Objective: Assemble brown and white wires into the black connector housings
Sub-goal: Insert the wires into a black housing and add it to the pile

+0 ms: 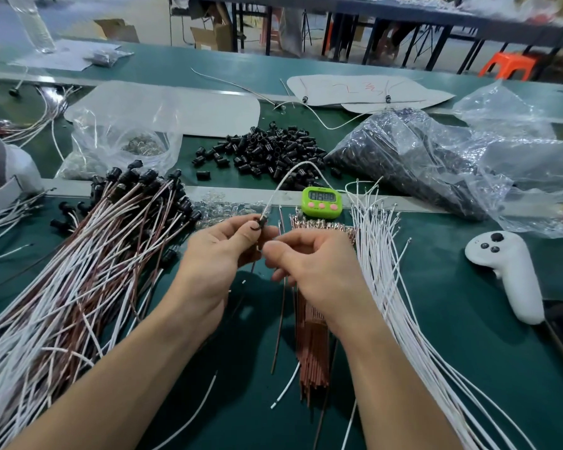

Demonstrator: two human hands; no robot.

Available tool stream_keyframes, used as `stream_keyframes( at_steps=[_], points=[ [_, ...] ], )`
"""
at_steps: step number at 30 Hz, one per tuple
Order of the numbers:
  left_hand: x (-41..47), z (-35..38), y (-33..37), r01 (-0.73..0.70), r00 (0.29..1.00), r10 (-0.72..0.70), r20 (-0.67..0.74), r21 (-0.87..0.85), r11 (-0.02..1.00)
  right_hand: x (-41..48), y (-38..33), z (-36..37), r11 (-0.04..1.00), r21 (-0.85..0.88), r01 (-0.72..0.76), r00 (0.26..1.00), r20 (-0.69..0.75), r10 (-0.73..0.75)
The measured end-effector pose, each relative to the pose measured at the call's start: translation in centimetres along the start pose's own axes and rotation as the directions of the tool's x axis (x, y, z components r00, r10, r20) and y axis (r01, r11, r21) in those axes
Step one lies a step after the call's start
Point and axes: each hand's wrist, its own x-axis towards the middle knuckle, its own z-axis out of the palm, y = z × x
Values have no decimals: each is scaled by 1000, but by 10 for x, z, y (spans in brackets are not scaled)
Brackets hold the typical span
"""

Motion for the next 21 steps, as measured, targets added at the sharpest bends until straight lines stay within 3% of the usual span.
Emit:
stream_keyframes(
  at_steps=[8,15,21],
  points=[
    [0,0,-4,107,991,-97,94,-104,989,-2,2,11,959,-246,140,971,-157,-182],
    [2,-1,-5,110,990,-97,103,-135,985,-4,4,16,876,-434,211,931,-183,-316],
    [12,-15,4,24,999,-31,-21,-304,953,-8,0,6,817,-557,153,985,15,-174]
  ],
)
